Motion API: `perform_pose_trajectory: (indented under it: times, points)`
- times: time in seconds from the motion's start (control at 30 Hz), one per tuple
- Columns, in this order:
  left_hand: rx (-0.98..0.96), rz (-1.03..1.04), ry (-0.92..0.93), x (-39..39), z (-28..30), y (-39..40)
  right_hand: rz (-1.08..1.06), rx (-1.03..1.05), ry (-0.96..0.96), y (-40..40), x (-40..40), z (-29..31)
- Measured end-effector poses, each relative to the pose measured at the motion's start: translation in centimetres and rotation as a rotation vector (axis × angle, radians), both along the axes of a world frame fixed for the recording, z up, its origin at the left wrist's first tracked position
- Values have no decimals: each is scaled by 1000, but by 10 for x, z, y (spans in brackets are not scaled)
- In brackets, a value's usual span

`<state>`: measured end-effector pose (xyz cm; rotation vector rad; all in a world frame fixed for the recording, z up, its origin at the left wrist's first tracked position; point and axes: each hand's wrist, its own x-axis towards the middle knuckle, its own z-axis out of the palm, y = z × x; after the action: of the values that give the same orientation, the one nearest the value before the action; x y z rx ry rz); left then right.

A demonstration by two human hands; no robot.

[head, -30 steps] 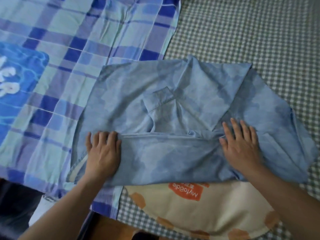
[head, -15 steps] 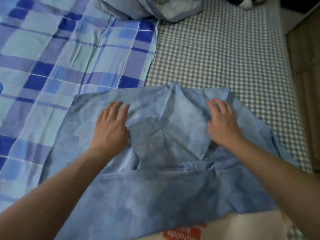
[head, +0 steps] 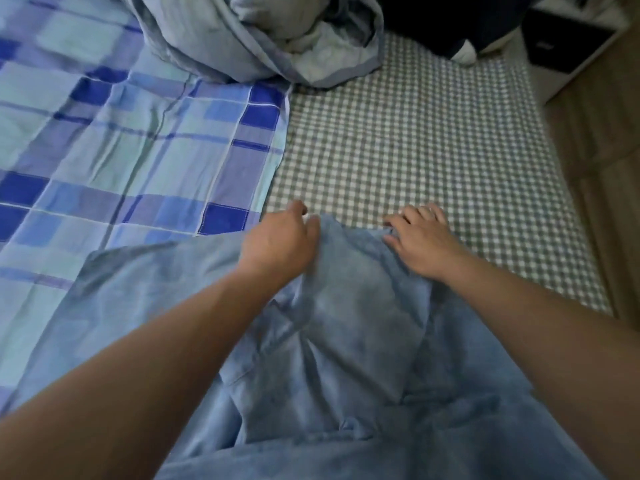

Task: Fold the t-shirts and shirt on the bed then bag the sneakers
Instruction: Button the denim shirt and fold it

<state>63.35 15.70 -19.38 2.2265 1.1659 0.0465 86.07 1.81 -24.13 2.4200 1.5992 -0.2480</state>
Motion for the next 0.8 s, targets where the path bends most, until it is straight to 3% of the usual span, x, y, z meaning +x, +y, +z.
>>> perform_pose_trajectory:
  times: [0.1,0.2,0.3,0.4,0.47,0.53,0.63,0.73,0.8]
  points:
    - [-317,112,-40,51,-13,-10,-49,2,-12,-5,22,3]
    - [-296,257,-165,52,-35,2,-50,4,33,-10,42,6]
    - [-44,213,-105,30,-50,-9,-36,56,78,-13,50,-4]
    - [308,-14,104,12,-69,-10,-157,124,10,-18,47,-23]
    - [427,-110,227,9,-79,-2,-172,257,-128,-22,39,-29]
    - [464,-186,286,11,-84,6,-32,407,-106,-19,26,-31]
    - [334,-262,316,12,-73,29,66,174,177,-10,7,-29]
    - [189,-320,294,-14,-44,56,-19,-7,182,-8,21,-10]
    - [153,-341,393,-51,-29,70,-35,-109,246,-1,31,13]
